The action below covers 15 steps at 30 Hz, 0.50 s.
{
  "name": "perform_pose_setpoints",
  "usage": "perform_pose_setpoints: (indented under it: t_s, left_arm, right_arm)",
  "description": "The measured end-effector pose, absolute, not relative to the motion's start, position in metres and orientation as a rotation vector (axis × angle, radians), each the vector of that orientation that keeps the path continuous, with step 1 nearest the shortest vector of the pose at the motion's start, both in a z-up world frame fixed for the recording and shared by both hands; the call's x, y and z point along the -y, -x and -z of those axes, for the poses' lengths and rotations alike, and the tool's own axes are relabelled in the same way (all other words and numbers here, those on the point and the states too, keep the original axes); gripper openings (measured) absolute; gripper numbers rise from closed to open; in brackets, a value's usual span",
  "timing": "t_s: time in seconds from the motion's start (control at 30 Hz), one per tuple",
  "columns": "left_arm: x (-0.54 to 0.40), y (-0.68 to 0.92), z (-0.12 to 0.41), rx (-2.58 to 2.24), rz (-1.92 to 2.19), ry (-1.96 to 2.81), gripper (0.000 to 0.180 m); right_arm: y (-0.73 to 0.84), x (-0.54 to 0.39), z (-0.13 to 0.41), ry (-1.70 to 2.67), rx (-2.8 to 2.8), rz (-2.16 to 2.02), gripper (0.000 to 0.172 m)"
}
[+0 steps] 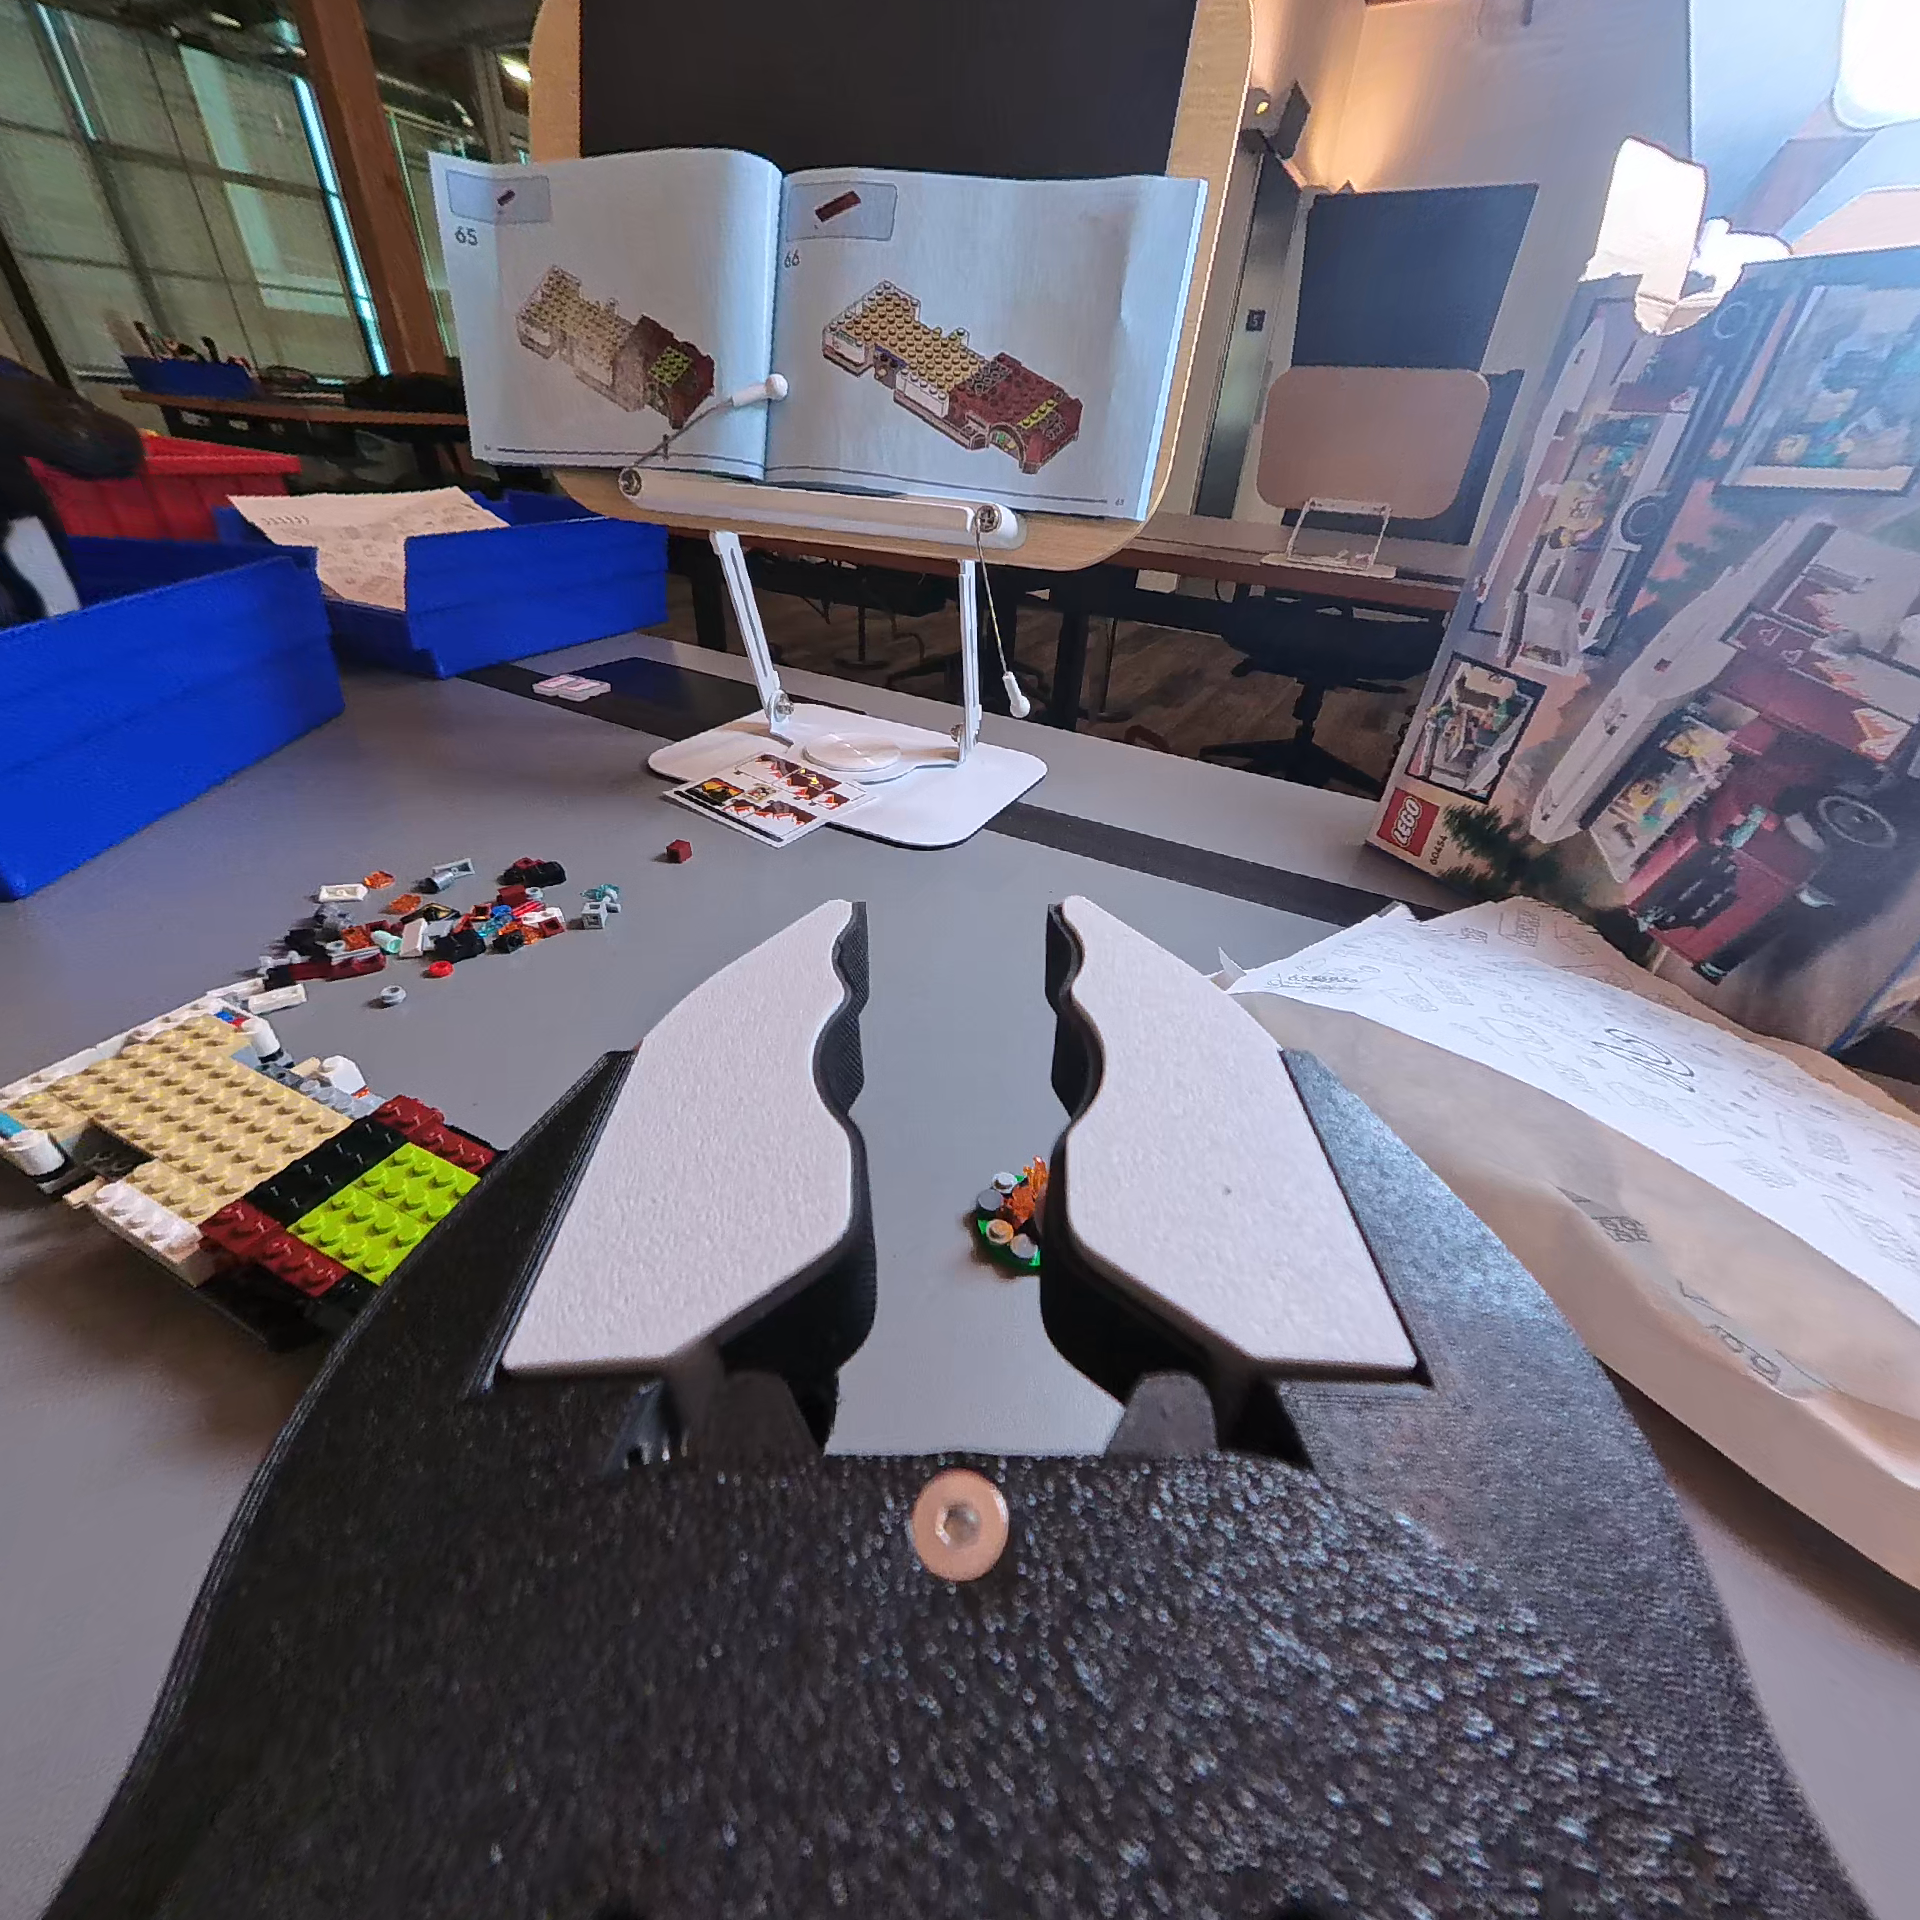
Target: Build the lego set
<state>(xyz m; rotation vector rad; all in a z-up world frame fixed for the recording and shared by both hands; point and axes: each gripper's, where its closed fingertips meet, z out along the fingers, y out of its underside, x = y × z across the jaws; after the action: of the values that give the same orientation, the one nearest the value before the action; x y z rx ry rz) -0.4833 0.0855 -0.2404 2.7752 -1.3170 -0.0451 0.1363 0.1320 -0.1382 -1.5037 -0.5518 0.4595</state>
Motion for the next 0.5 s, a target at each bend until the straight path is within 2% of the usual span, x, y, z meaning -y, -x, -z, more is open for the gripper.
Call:
perform_pose_setpoints:
  t_s: [0.13,0.17,0.3,0.5]
  left_arm:
    - [-0.092,0.449,0.249,1.361,-0.150,-2.849,0.051]
    - [-0.092,0.450,0.254,1.380,-0.117,-2.830,0.048]
    - [-0.087,0.462,0.257,1.414,-0.008,-2.764,0.000]
    - [-0.080,0.501,0.236,1.319,0.176,-2.753,0.000]
  right_arm:
    - [-0.137,-0.132,0.138,1.504,0.547,-0.454,0.033]
    - [-0.137,-0.132,0.138,1.505,0.546,-0.454,0.033]
    - [-0.137,-0.132,0.139,1.508,0.547,-0.453,0.033]
    - [-0.136,-0.132,0.139,1.508,0.551,-0.457,0.033]
